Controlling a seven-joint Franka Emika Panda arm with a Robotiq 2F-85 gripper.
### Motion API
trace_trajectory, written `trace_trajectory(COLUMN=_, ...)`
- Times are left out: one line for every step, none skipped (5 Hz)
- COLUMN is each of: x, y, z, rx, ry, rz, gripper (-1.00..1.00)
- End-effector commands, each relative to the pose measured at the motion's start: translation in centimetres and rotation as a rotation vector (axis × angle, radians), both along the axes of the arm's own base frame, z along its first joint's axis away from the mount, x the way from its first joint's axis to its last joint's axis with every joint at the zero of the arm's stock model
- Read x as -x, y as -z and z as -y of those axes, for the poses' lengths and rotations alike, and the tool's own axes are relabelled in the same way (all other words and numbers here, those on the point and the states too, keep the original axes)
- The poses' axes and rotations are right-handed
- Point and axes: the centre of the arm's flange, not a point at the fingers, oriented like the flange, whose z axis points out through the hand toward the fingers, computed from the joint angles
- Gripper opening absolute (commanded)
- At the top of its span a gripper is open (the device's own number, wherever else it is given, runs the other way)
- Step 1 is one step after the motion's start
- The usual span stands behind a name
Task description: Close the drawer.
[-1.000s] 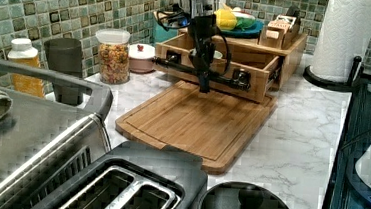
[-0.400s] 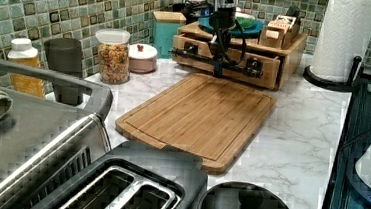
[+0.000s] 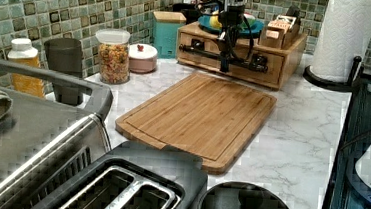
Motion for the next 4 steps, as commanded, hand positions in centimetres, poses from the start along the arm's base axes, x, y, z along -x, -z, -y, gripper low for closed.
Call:
trace_trajectory(x=1.67, y=-6.64, z=17.94, rx=0.212, ry=0.087, rz=0.102, gripper=-1.0)
trace_trajectory(x=1.67, y=-6.63, z=17.93, rx=0.212, ry=0.087, rz=0.102, gripper=-1.0)
trace_trajectory(x=1.67, y=-6.64, z=17.94, rx=0.212, ry=0.086, rz=0.103, gripper=-1.0)
trace_trajectory(x=1.66, y=-6.64, z=17.93, rx=0.212, ry=0.087, rz=0.102, gripper=-1.0)
